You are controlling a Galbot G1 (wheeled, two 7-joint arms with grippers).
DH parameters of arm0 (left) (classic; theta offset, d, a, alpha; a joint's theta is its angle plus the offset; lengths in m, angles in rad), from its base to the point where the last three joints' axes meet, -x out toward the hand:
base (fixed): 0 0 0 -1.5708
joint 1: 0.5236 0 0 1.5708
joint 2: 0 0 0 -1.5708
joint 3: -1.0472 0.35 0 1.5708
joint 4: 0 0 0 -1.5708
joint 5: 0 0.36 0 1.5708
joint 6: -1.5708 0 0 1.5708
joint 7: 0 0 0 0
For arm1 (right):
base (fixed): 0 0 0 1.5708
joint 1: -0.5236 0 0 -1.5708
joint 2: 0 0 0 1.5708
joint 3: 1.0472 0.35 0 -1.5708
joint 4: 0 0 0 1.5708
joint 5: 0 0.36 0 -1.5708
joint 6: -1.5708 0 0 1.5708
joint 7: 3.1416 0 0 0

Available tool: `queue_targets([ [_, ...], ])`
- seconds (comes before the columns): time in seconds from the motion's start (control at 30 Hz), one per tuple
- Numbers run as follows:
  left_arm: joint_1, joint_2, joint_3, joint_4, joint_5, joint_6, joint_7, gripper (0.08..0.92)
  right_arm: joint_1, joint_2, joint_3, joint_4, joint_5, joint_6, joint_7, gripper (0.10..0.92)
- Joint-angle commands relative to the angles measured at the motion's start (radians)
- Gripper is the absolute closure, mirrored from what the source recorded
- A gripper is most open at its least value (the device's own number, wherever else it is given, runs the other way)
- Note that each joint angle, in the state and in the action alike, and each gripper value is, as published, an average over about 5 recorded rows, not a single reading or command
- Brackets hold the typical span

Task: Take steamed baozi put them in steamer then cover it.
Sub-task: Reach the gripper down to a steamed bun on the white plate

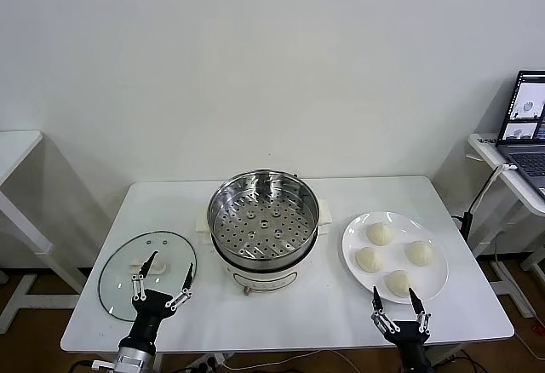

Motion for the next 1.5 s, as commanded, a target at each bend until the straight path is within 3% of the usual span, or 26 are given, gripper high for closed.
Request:
queue_targets([
  [0.03, 0.003, 0.003, 0.004, -0.005, 0.001, 0.001, -0.001, 0.177, 0.168, -0.101, 0.026, 0.018, 0.041, -0.187, 0.076, 0.203],
  [0.23, 0.005, 0.005, 0.008, -0.008, 0.002, 0.002, -0.003, 0.177, 0.449, -0.240, 0.009, -0.102, 0.183, -0.296, 0.057, 0.203],
  [0.43, 0.005, 0.008, 0.013, -0.017, -0.002, 0.009, -0.005, 0.177, 0.792, -0.366, -0.170, -0.374, 0.361, -0.358, -0.012, 0.203],
  [0.53, 0.000, 0.010, 0.014, -0.016, -0.004, 0.011, -0.006, 0.177, 0.934, -0.411, -0.271, -0.515, 0.430, -0.371, -0.126, 0.203],
  [0.63, -0.004, 0.011, 0.016, -0.015, -0.005, 0.012, -0.007, 0.177, 1.059, -0.458, -0.374, -0.625, 0.440, -0.398, -0.337, 0.203],
  [0.9, -0.007, 0.010, 0.021, -0.017, -0.005, 0.013, -0.008, 0.177, 1.415, -0.516, -0.750, -0.858, 0.152, -0.402, -0.957, 0.203],
  [1.13, 0.003, 0.002, 0.013, -0.025, -0.005, 0.012, -0.010, 0.177, 1.685, -0.434, -0.976, -1.090, -0.176, -0.266, -1.422, 0.203],
  [1.27, 0.013, -0.005, 0.007, -0.037, -0.004, 0.012, -0.011, 0.177, 1.745, -0.384, -1.035, -1.137, -0.330, -0.249, -1.514, 0.203],
  [1.5, 0.021, -0.014, 0.001, -0.041, -0.002, 0.014, -0.014, 0.177, 1.771, -0.304, -1.124, -1.159, -0.479, -0.233, -1.500, 0.203],
])
